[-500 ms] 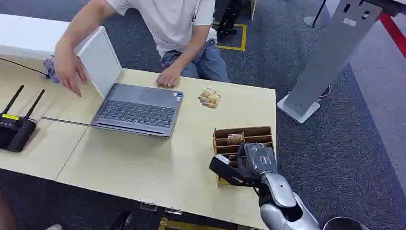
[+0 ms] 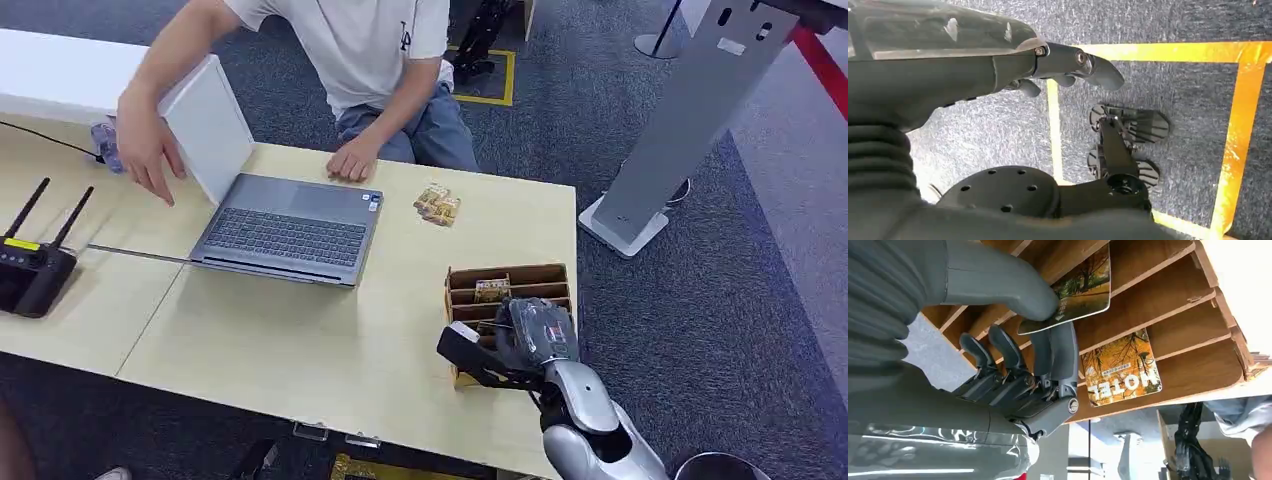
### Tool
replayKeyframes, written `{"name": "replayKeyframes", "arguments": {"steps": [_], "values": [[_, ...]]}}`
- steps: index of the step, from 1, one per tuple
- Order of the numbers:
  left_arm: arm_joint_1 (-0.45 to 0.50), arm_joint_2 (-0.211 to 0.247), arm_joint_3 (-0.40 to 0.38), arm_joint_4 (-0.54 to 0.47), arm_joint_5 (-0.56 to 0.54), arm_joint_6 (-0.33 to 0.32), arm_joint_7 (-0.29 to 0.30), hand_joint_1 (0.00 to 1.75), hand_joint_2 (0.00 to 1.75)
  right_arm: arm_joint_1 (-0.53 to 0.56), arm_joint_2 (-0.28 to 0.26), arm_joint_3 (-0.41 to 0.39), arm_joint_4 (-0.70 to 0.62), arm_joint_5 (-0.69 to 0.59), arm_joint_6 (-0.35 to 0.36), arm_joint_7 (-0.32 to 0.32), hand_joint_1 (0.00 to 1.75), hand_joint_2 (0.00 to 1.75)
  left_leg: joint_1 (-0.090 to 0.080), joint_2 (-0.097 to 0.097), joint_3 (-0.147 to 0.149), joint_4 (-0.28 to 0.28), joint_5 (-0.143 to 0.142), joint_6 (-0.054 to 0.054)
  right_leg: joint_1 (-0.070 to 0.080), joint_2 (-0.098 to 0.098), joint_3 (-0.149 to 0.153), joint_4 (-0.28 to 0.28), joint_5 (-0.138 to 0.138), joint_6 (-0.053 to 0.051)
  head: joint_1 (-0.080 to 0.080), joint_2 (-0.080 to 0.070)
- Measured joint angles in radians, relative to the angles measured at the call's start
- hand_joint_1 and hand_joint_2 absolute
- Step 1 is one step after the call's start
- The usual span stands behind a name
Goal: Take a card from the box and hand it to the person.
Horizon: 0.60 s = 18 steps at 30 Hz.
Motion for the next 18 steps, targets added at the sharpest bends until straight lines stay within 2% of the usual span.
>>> {"name": "replayKeyframes", "arguments": {"steps": [18], "values": [[0.0,0.0,0.0,0.0,0.001,0.011,-0.004,0.0,1.75,-0.002,-0.002,-0.001,-0.001,-0.002,-0.025,-0.003,1.55,1.75,0.0,0.0,0.0,0.0,0.0,0.0,0.0,0.0,0.0,0.0,0.0,0.0,0.0,0.0]]}}
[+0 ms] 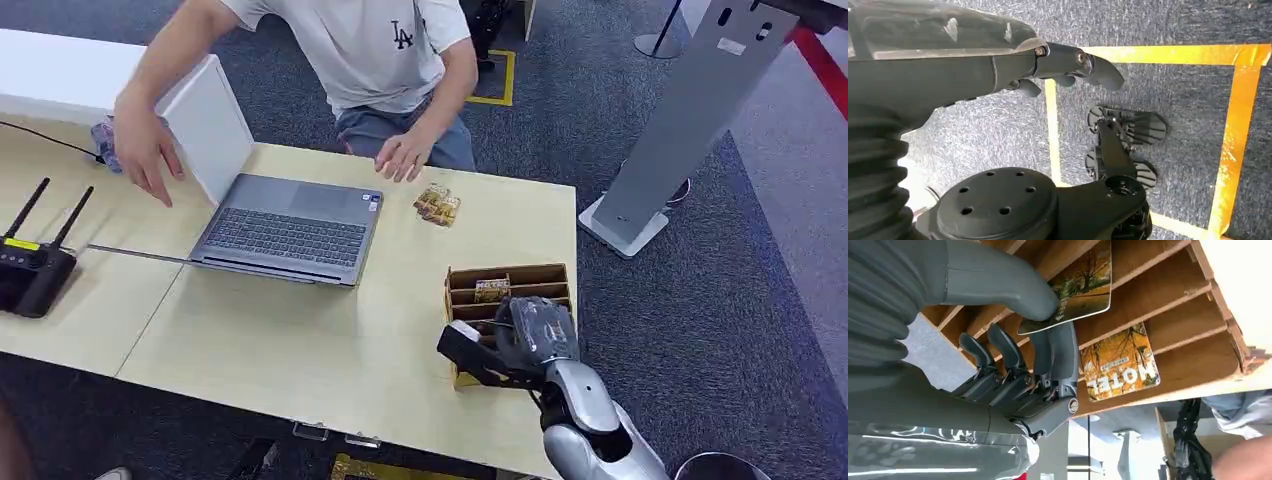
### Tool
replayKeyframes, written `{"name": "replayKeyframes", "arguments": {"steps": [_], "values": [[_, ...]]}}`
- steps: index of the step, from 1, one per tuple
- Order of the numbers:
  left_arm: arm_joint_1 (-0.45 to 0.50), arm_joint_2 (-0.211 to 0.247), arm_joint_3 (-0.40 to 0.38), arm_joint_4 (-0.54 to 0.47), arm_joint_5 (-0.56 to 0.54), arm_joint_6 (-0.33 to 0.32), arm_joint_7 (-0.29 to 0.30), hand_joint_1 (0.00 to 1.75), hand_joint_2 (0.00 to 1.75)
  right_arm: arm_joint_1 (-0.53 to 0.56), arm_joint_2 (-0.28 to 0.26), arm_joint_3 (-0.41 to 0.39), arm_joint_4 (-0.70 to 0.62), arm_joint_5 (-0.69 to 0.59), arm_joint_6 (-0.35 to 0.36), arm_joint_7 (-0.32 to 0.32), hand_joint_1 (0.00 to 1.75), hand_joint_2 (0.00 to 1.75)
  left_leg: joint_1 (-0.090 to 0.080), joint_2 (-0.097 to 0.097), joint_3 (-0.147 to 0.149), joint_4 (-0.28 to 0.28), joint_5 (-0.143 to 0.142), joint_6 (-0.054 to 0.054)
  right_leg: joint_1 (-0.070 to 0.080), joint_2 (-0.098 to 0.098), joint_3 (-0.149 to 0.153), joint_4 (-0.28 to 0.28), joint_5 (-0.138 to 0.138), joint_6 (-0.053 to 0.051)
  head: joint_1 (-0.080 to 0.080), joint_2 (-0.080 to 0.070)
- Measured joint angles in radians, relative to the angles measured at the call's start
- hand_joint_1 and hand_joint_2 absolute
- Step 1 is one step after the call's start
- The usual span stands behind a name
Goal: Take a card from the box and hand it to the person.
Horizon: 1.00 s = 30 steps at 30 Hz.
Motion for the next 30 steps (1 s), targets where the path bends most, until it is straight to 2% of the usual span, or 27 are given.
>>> {"name": "replayKeyframes", "arguments": {"steps": [7,13,17,22,30], "values": [[0.002,0.002,0.0,0.0,0.011,0.008,0.0,0.0,1.75,0.0,-0.026,-0.006,-0.07,0.048,-0.041,0.029,1.55,1.75,0.0,0.0,0.0,0.0,0.0,0.0,0.0,0.0,0.0,0.0,0.0,0.0,0.0,0.0],[0.006,0.004,0.001,0.0,0.013,0.008,-0.004,0.0,1.75,0.001,-0.064,-0.039,-0.21,0.138,-0.092,0.037,1.55,1.75,0.0,0.0,0.0,0.0,0.0,0.0,0.0,0.0,0.0,0.0,0.0,0.0,0.0,0.0],[0.006,0.004,0.001,0.0,0.011,0.006,-0.009,0.0,1.75,-0.001,-0.084,-0.063,-0.314,0.203,-0.155,0.002,1.55,1.75,0.0,0.0,0.0,0.0,0.0,0.0,0.0,0.0,0.0,0.0,0.0,0.0,0.0,0.0],[0.006,0.004,0.001,0.0,0.008,0.003,-0.016,0.0,1.75,0.0,-0.099,-0.079,-0.388,0.229,-0.189,-0.029,1.55,1.75,0.0,0.0,0.0,0.0,0.0,0.0,0.0,0.0,0.0,0.0,0.0,0.0,0.0,0.0],[0.005,0.003,0.001,0.0,0.005,-0.003,-0.018,0.0,1.75,0.0,-0.095,-0.08,-0.4,0.256,-0.33,-0.148,1.55,1.75,0.0,0.0,0.0,0.0,0.0,0.0,0.0,0.0,0.0,0.0,0.0,0.0,0.0,0.0]]}}
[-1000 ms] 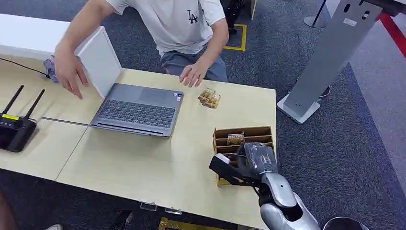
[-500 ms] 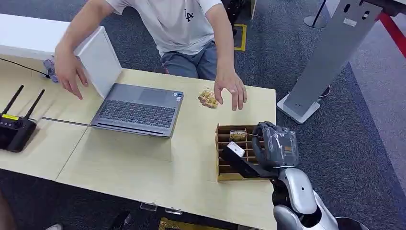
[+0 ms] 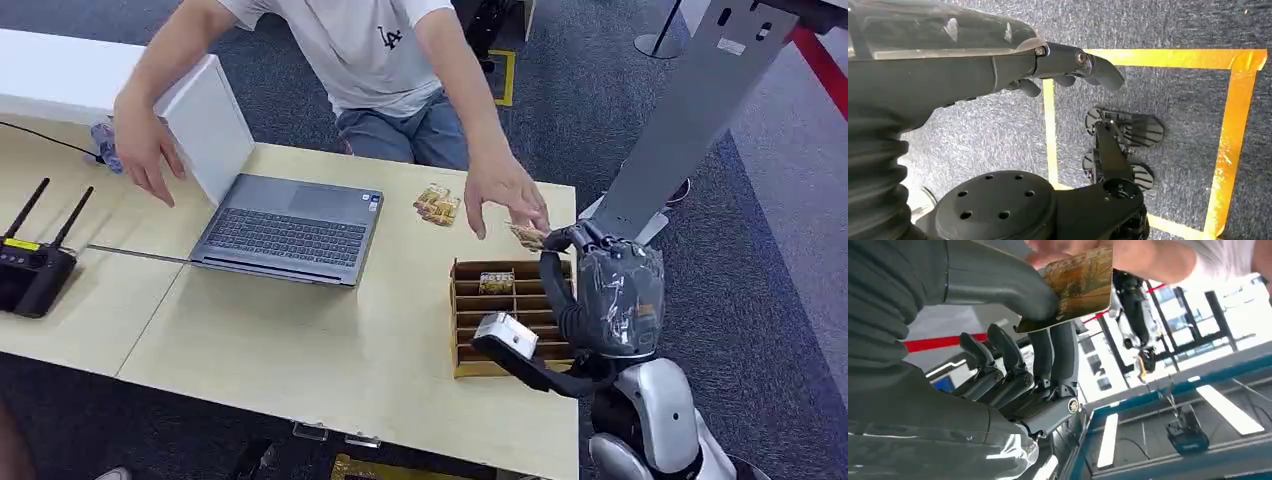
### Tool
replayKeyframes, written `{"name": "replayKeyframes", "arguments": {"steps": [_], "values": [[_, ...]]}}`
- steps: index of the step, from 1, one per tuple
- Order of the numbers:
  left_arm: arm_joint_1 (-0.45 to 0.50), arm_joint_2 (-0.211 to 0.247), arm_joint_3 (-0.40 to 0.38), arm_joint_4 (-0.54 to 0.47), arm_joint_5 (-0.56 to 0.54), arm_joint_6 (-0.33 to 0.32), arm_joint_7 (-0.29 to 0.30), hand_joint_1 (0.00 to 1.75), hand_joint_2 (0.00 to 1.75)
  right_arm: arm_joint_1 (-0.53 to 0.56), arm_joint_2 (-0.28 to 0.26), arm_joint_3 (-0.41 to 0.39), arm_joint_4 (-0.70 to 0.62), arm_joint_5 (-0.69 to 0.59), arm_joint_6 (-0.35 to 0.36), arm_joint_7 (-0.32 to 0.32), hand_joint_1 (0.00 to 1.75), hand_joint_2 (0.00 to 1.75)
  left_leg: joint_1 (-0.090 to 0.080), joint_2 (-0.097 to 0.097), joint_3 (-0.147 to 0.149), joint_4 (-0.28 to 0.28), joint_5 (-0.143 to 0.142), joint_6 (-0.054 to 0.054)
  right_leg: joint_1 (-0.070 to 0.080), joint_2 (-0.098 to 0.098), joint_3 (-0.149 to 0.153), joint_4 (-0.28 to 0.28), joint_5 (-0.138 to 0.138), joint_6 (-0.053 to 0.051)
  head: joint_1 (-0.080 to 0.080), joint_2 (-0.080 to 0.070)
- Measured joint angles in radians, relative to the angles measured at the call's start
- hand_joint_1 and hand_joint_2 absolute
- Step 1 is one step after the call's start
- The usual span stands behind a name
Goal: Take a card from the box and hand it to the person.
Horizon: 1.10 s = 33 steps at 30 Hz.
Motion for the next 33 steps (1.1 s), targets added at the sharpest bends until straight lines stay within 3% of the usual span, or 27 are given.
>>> {"name": "replayKeyframes", "arguments": {"steps": [7,8,9,14,15,21,27,33], "values": [[-0.001,0.0,0.0,0.0,-0.002,0.0,0.0,0.0,1.75,0.0,0.013,0.002,0.034,-0.021,-0.014,-0.024,1.55,1.75,0.0,0.0,0.0,0.0,0.0,0.0,0.0,0.0,0.0,0.0,0.0,0.0,0.0,0.0],[-0.001,0.0,0.0,0.0,-0.002,0.002,0.0,0.0,1.75,0.0,0.016,0.002,0.042,-0.024,-0.015,-0.025,0.1,1.75,0.0,0.0,0.0,0.0,0.0,0.0,0.0,0.0,0.0,0.0,0.0,0.0,0.0,0.0],[-0.001,0.0,0.0,0.0,-0.003,0.002,0.0,0.0,1.75,0.0,0.016,0.002,0.049,-0.029,-0.016,-0.025,0.0,1.75,0.0,0.0,0.0,0.0,0.0,0.0,0.0,0.0,0.0,0.0,0.0,0.0,0.0,0.0],[-0.001,0.0,0.0,0.0,-0.009,0.01,0.0,0.0,1.75,0.008,0.022,0.001,0.067,-0.16,-0.035,-0.081,0.0,1.75,0.0,0.0,0.0,0.0,0.0,0.0,0.0,0.0,0.0,0.0,0.0,0.0,0.0,0.0],[-0.001,0.0,0.0,0.0,-0.009,0.015,0.0,0.0,0.0,0.013,0.023,0.0,0.071,-0.247,-0.042,-0.117,0.0,1.75,0.0,0.0,0.0,0.0,0.0,0.0,0.0,0.0,0.0,0.0,0.0,0.0,0.0,0.0],[-0.001,0.0,0.0,0.0,-0.002,0.029,0.015,0.0,0.0,0.049,0.025,-0.033,0.085,-0.658,-0.076,-0.282,0.0,1.75,0.0,0.0,0.0,0.0,0.0,0.0,0.0,0.0,0.0,0.0,0.0,0.0,0.0,0.0],[0.0,0.0,0.0,0.0,0.006,0.037,0.021,0.0,0.0,0.103,0.018,-0.087,0.092,-0.852,-0.092,-0.31,0.0,1.75,0.0,0.0,0.0,0.0,0.0,0.0,0.0,0.0,0.0,0.0,0.0,0.0,0.0,0.0],[0.0,0.0,0.0,0.0,0.008,0.042,0.03,0.0,0.0,0.181,0.001,-0.146,0.101,-1.011,-0.04,-0.307,0.0,1.75,0.0,0.0,0.0,0.0,0.0,0.0,0.0,0.0,0.0,0.0,0.0,0.0,0.0,0.0]]}}
